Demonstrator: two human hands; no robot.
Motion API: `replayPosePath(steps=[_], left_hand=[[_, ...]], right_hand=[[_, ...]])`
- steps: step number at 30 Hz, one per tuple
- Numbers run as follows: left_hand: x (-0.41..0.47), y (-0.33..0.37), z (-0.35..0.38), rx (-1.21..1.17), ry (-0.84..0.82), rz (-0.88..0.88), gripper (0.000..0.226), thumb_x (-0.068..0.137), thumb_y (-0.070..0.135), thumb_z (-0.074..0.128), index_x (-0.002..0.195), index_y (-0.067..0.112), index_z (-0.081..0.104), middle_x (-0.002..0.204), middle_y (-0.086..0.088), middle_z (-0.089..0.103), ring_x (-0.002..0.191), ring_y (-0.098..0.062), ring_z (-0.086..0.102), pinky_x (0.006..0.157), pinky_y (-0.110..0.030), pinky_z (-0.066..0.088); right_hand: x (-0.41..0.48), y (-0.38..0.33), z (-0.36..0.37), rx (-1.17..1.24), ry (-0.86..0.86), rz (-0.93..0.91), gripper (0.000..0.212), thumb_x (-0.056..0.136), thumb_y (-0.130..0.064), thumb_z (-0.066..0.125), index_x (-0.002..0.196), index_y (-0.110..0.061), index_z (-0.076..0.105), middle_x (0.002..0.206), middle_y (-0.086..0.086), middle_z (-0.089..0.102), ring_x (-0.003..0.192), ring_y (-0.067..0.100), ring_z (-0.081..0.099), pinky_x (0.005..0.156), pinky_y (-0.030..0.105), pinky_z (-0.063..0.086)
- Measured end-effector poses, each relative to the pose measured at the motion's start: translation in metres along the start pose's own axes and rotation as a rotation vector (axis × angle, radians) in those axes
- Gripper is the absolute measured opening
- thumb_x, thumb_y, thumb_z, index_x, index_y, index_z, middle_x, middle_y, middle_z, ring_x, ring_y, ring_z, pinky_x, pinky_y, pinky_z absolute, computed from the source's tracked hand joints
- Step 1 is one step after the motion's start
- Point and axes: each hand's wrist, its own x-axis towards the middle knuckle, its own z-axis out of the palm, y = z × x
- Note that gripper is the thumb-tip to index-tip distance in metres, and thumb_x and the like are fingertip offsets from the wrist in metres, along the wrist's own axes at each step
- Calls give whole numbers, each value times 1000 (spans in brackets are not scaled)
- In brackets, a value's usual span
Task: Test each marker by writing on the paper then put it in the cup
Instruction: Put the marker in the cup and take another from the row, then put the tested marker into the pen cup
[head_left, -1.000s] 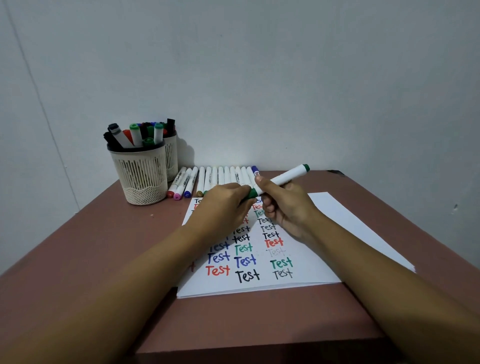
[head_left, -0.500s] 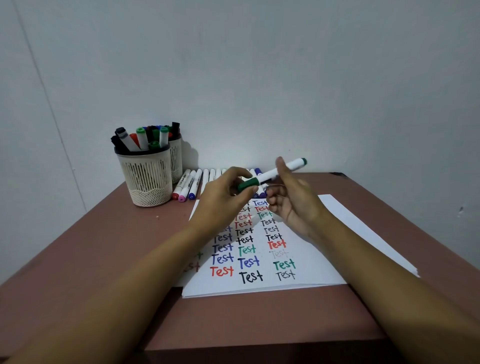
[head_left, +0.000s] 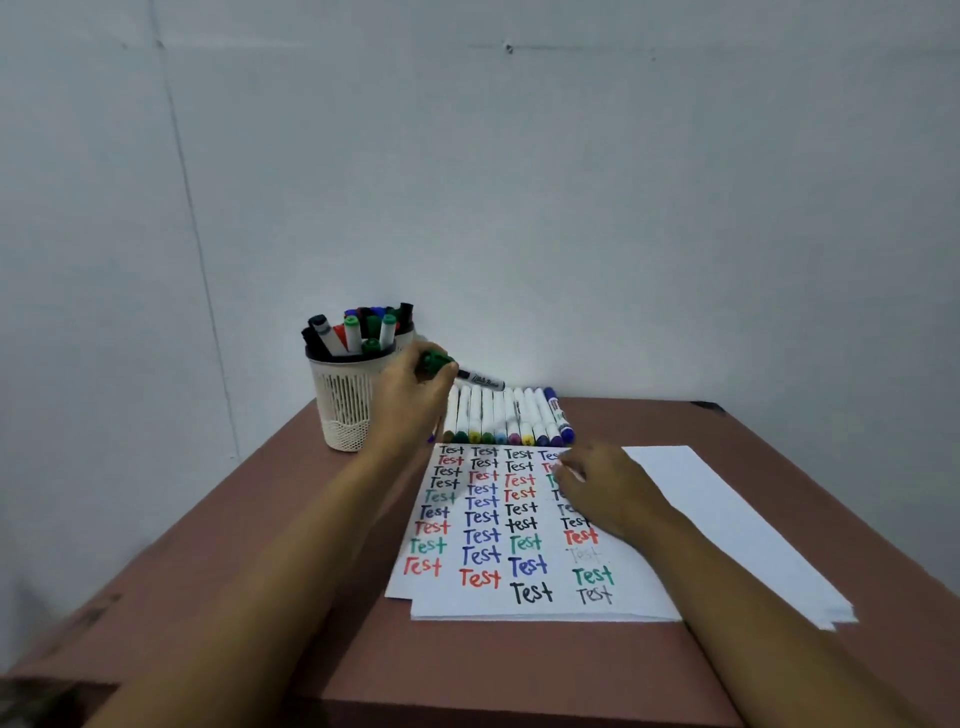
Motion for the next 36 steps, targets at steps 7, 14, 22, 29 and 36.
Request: replayPosePath(steps=[7, 14, 22, 29, 36], left_hand=[[60, 36, -51, 286, 115, 145, 34, 91, 13, 57, 123, 5, 50, 102, -5, 56, 90, -13, 52, 72, -14, 42], [113, 45, -100, 556, 139, 156, 46, 93, 12, 53, 137, 3, 42, 126, -16, 57, 118, -28, 51, 98, -28, 36], [110, 14, -90, 638, -115, 0, 34, 89, 12, 56, 120, 14, 40, 98, -19, 64, 63, -22, 57, 56, -33, 50], [111, 0, -80, 992, -268, -81, 25, 97, 27, 41, 94, 15, 63, 95, -6, 62, 90, -26, 53, 86, -37, 42], [97, 11, -68, 763, -116, 130, 33, 97, 22, 41, 102, 3, 67, 109, -16, 61, 102, -31, 55, 89, -37, 43]], right_hand=[[1, 2, 1, -13, 11, -9, 34, 98, -35, 44, 114, -17, 67, 113, 1, 63, 99, 15, 57, 79, 25, 44], [3, 2, 2, -34, 14, -23, 33, 98, -35, 42, 113, -18, 67, 111, 0, 63, 96, 13, 56, 75, 24, 40], [3, 2, 2, -43, 24, -32, 33, 98, -34, 43, 110, -16, 68, 111, 1, 64, 98, 15, 57, 77, 25, 42], [3, 1, 1, -34, 27, -23, 34, 98, -34, 44, 118, -16, 65, 119, 0, 63, 105, 16, 57, 83, 25, 43], [3, 1, 0, -32, 28, -23, 33, 97, -33, 45, 114, -15, 67, 116, 1, 63, 104, 18, 56, 83, 27, 44]])
